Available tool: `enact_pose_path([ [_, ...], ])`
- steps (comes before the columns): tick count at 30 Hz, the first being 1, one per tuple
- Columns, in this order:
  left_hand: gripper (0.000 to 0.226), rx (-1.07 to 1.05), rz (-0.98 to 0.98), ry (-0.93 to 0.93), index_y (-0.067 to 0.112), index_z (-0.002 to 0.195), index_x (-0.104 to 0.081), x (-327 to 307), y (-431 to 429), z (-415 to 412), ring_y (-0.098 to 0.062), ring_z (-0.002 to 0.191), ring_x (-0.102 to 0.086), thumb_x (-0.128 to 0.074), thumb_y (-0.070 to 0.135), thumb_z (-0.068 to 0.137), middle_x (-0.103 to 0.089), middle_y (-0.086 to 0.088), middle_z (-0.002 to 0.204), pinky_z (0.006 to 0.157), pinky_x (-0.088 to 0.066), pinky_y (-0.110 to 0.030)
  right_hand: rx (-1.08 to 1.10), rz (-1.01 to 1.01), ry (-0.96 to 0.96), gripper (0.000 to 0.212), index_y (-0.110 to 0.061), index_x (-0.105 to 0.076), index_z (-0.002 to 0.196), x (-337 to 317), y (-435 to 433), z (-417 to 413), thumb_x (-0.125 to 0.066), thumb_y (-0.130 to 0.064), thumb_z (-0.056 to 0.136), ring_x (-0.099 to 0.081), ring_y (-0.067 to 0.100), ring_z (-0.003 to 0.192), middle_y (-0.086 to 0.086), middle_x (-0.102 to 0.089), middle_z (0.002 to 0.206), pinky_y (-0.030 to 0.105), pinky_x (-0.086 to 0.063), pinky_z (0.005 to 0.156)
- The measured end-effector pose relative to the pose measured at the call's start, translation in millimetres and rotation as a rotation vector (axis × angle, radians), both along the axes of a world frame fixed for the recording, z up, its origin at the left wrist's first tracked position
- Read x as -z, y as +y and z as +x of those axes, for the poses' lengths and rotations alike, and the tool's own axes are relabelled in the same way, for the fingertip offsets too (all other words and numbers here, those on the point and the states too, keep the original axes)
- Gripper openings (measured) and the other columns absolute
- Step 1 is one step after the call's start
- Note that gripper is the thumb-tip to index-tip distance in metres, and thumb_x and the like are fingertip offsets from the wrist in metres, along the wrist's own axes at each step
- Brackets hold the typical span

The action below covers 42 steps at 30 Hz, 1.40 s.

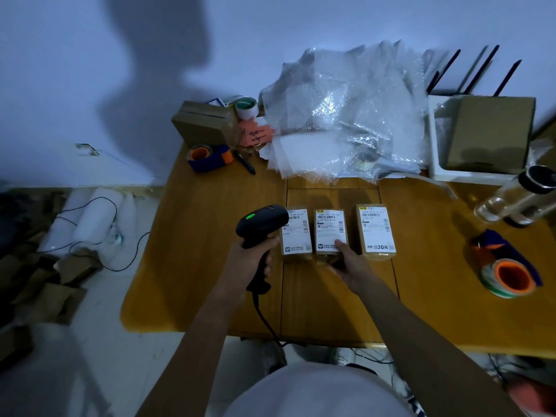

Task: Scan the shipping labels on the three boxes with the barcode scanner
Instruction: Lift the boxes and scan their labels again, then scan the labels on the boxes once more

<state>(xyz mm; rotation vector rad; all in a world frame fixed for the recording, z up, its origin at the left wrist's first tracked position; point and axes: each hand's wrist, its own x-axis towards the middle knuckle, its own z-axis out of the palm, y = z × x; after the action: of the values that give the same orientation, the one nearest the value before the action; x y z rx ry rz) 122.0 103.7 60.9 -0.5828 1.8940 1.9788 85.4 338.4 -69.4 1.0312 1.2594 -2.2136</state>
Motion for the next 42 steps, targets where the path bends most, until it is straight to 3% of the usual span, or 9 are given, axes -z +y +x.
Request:
enact_pose_path([
  [6, 0.020, 0.004, 0.004, -0.005, 0.014, 0.076, -0.067, 1.7, 2.8, -1.1, -0.016, 0.050, -0.051, -0.077, 0.026, 0.088, -0.056, -0.002, 0.060, 0.056, -0.047, -0.031, -0.007, -0.029, -0.051, 0.015, -0.015, -0.062, 0.111, -3.2, -5.0, 0.7, -0.065, -0.019, 0.097, -0.058, 0.034, 0.127, 0.016, -0.064, 0.133, 0.052, -0.044, 0.112],
  [12, 0.024, 0.011, -0.017, -0.005, 0.013, 0.074, -0.064, 2.8, 7.8, 0.8, -0.016, 0.049, -0.051, -0.077, 0.028, 0.088, -0.056, -0.002, 0.059, 0.055, -0.048, -0.030, 0.034, 0.011, -0.064, 0.038, -0.010, -0.058, 0.130, -7.3, -9.3, -1.3, -0.068, -0.019, 0.095, -0.059, 0.033, 0.125, 0.015, -0.063, 0.131, 0.049, -0.049, 0.106],
  [17, 0.024, -0.002, -0.019, -0.008, 0.013, 0.072, -0.063, 1.7, 13.5, 0.1, -0.015, 0.047, -0.050, -0.075, 0.021, 0.090, -0.055, -0.003, 0.058, 0.051, -0.047, -0.027, 0.092, -0.032, -0.074, 0.031, -0.012, -0.056, 0.123, -7.9, -7.0, -0.5, -0.067, -0.015, 0.094, -0.060, 0.033, 0.121, 0.018, -0.061, 0.131, 0.049, -0.051, 0.105],
  [20, 0.023, -0.001, -0.011, -0.009, 0.012, 0.073, -0.063, 3.1, 14.7, -0.7, -0.015, 0.047, -0.051, -0.076, 0.023, 0.090, -0.055, -0.003, 0.059, 0.052, -0.048, -0.029, 0.110, -0.041, -0.063, 0.033, -0.011, -0.055, 0.127, -9.0, -8.1, 0.4, -0.065, -0.013, 0.095, -0.062, 0.031, 0.110, 0.017, -0.061, 0.129, 0.043, -0.058, 0.088],
  [22, 0.023, -0.003, -0.009, -0.009, 0.012, 0.073, -0.063, 3.8, 15.1, -1.3, -0.014, 0.047, -0.051, -0.076, 0.023, 0.089, -0.055, -0.002, 0.058, 0.053, -0.048, -0.029, 0.110, -0.032, -0.069, 0.039, -0.008, -0.055, 0.132, -9.1, -10.0, 1.2, -0.065, -0.013, 0.095, -0.063, 0.032, 0.114, 0.018, -0.062, 0.129, 0.040, -0.058, 0.081],
  [25, 0.025, -0.016, -0.001, -0.008, 0.013, 0.071, -0.063, 3.5, 15.5, -3.1, -0.013, 0.046, -0.051, -0.076, 0.022, 0.090, -0.055, -0.001, 0.057, 0.052, -0.048, -0.029, 0.106, -0.009, -0.070, 0.044, -0.006, -0.055, 0.137, -6.0, -11.8, 1.8, -0.066, -0.012, 0.095, -0.062, 0.033, 0.119, 0.019, -0.062, 0.133, 0.043, -0.057, 0.090],
  [31, 0.021, -0.015, -0.016, 0.003, 0.012, 0.075, -0.064, 1.5, 15.2, -7.8, -0.014, 0.046, -0.050, -0.076, 0.022, 0.089, -0.055, -0.002, 0.059, 0.050, -0.048, -0.027, 0.125, 0.004, -0.062, 0.040, -0.002, -0.054, 0.134, -1.3, -14.6, 1.6, -0.065, -0.010, 0.096, -0.066, 0.025, 0.094, 0.018, -0.064, 0.127, 0.041, -0.056, 0.089],
  [37, 0.024, -0.029, -0.011, 0.000, 0.013, 0.071, -0.063, 3.7, 15.3, -11.6, -0.014, 0.045, -0.050, -0.077, 0.022, 0.088, -0.056, -0.002, 0.057, 0.052, -0.048, -0.029, 0.141, 0.008, -0.071, 0.035, -0.003, -0.054, 0.133, -7.0, -13.1, 2.4, -0.061, -0.011, 0.099, -0.065, 0.023, 0.089, 0.012, -0.066, 0.106, 0.034, -0.056, 0.071],
  [42, 0.023, -0.014, -0.010, 0.019, 0.012, 0.073, -0.063, 5.5, 17.0, -16.0, -0.015, 0.046, -0.050, -0.076, 0.021, 0.089, -0.056, -0.002, 0.057, 0.053, -0.048, -0.030, 0.053, 0.007, -0.051, 0.019, -0.010, -0.059, 0.118, -7.7, -4.2, 8.1, -0.060, -0.014, 0.099, -0.067, 0.024, 0.097, 0.013, -0.067, 0.114, 0.036, -0.058, 0.077],
])
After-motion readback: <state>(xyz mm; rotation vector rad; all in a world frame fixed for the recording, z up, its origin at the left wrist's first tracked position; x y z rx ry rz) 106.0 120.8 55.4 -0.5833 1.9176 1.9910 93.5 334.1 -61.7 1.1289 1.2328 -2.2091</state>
